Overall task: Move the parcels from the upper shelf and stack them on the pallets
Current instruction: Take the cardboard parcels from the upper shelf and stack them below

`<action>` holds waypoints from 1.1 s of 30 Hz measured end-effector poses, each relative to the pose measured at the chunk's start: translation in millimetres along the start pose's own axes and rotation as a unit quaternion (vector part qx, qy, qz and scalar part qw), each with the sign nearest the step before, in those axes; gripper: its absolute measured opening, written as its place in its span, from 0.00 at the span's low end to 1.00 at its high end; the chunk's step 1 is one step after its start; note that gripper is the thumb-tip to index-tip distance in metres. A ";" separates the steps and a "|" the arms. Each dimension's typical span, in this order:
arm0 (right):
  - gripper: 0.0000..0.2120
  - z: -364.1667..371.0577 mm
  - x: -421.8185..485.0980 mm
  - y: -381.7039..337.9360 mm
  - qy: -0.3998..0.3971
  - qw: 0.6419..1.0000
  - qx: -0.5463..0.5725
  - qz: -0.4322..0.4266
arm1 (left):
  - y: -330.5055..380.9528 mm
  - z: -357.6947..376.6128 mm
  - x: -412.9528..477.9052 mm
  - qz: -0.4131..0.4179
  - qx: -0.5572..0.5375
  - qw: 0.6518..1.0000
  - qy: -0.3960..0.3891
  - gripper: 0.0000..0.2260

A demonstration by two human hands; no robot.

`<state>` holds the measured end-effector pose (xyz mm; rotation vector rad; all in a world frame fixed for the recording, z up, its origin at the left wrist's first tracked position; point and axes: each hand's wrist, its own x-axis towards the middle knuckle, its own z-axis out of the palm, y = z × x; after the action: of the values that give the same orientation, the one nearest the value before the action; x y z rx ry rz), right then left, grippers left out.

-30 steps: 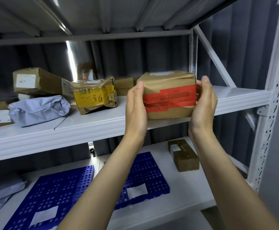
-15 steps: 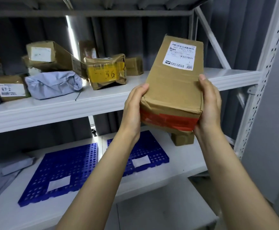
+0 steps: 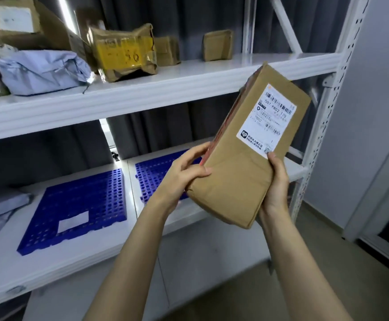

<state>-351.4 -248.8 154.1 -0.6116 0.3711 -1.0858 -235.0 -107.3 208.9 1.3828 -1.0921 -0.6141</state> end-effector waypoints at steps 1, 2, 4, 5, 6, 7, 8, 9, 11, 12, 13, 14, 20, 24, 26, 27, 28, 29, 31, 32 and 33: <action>0.33 -8.4 -5.0 6.9 0.017 1.000 -0.008 0.002 | -6.9 2.5 -3.5 -0.014 0.007 1.000 -0.001 0.30; 0.31 -15.3 -9.1 13.0 0.032 0.999 -0.017 0.008 | -13.7 4.7 -6.7 -0.026 0.013 1.000 -0.001 0.29; 0.28 -30.0 -15.8 24.5 0.052 0.998 -0.033 0.032 | -29.1 10.0 -14.0 -0.052 0.022 0.998 0.007 0.27; 0.26 -36.5 -17.5 29.5 0.057 0.996 -0.043 0.045 | -36.9 12.5 -17.6 -0.065 0.026 0.997 0.014 0.27; 0.24 -41.2 -19.5 33.6 0.057 0.995 -0.053 0.057 | -44.1 14.7 -21.5 -0.079 0.023 0.996 0.024 0.27; 0.22 -45.2 -20.8 37.1 0.052 0.994 -0.063 0.066 | -50.8 16.4 -24.5 -0.093 0.014 0.995 0.038 0.26; 0.21 -49.1 -21.2 41.3 0.048 0.993 -0.074 0.073 | -57.3 17.8 -27.7 -0.109 -0.002 0.992 0.055 0.26; 0.21 -52.4 -21.3 45.4 0.043 0.992 -0.087 0.079 | -63.0 18.7 -30.3 -0.129 -0.021 0.989 0.074 0.25; 0.23 -56.4 -23.1 52.8 0.043 0.987 -0.123 0.090 | -74.1 19.2 -33.5 -0.165 -0.063 0.977 0.115 0.23; 0.25 -57.7 -23.6 55.8 0.042 0.984 -0.144 0.096 | -78.5 19.4 -34.1 -0.179 -0.083 0.971 0.137 0.23; 0.27 -59.2 -23.2 59.5 0.037 0.981 -0.161 0.103 | -82.3 19.2 -34.7 -0.190 -0.102 0.964 0.157 0.22; 0.28 -60.3 -22.5 62.9 0.028 0.978 -0.176 0.109 | -85.6 18.7 -35.0 -0.197 -0.117 0.957 0.177 0.22; 0.24 -56.3 -16.8 79.9 -0.024 0.963 -0.232 0.132 | -100.3 6.9 -31.9 -0.200 -0.189 0.927 0.254 0.21; 0.28 -44.5 -6.2 93.1 -0.075 0.948 -0.268 0.157 | -109.6 -2.3 -20.7 -0.189 -0.213 0.912 0.295 0.24; 0.32 -40.3 3.1 101.6 -0.085 0.944 -0.274 0.164 | -114.9 -8.5 -12.7 -0.191 -0.205 0.912 0.300 0.22; 0.34 -38.6 7.0 104.4 -0.088 0.944 -0.273 0.164 | -117.4 -11.8 -9.1 -0.193 -0.199 0.916 0.289 0.19; 0.34 -37.5 13.6 107.5 -0.089 0.944 -0.271 0.165 | -120.0 -15.5 -3.9 -0.196 -0.195 0.921 0.273 0.16; 0.34 -36.6 20.6 109.5 -0.087 0.945 -0.267 0.166 | -122.0 -18.7 1.6 -0.200 -0.192 0.927 0.254 0.13; 0.33 -35.9 37.5 111.8 -0.080 0.947 -0.260 0.170 | -125.6 -22.4 14.9 -0.202 -0.186 0.937 0.217 0.11; 0.33 -36.0 45.3 112.6 -0.078 0.948 -0.258 0.171 | -127.3 -22.9 21.3 -0.202 -0.182 0.940 0.205 0.11; 0.33 -36.3 54.2 113.2 -0.075 0.948 -0.256 0.173 | -129.6 -22.3 29.8 -0.204 -0.177 0.943 0.198 0.11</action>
<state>-268.6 -270.8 55.5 -1.0413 0.6100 -0.5954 -171.3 -142.7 95.4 1.3426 -0.3506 -0.7465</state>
